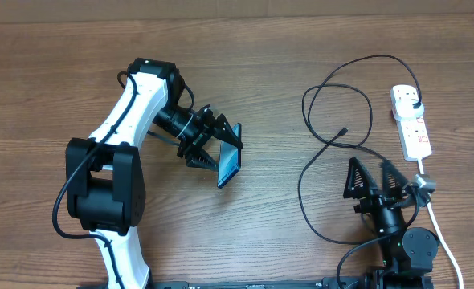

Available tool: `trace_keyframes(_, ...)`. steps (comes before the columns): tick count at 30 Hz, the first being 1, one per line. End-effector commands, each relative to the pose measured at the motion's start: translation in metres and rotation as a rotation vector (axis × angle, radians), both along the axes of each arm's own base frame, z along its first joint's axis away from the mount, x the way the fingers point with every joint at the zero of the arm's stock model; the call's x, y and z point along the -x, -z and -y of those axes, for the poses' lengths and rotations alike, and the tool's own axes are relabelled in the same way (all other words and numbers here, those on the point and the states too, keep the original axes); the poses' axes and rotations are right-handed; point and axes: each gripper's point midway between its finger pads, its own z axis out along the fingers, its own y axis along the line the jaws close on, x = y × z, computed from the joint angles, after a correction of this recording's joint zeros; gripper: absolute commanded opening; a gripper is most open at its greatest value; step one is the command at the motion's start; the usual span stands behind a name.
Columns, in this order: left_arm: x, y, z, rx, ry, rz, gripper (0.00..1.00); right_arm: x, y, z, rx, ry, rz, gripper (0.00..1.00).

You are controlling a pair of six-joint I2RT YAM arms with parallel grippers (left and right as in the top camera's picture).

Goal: Plug charger to phone and switch on socket
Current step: 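Raise the phone upright with the left gripper toward the center, then move the right gripper to the phone's bottom edge and grasp it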

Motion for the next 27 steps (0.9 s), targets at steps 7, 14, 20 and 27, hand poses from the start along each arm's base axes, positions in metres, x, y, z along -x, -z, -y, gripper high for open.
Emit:
trace_keyframes(7,-0.020,-0.006,0.007,0.046,-0.043,0.069,0.62,0.004,-0.001,-0.019,-0.485,-0.111,-0.092,1.00)
trace_keyframes(14,-0.030,-0.003,0.009,0.046,-0.060,0.101,0.63,0.011,-0.021,-0.033,-0.382,-0.209,-0.029,1.00)
trace_keyframes(20,-0.033,-0.002,0.009,0.048,-0.064,0.115,0.62,0.018,-0.041,-0.043,-0.294,-0.251,-0.103,0.99)
trace_keyframes(27,-0.036,-0.001,0.010,0.052,-0.064,0.132,0.62,0.016,-0.088,-0.055,-0.179,-0.330,-0.232,0.99)
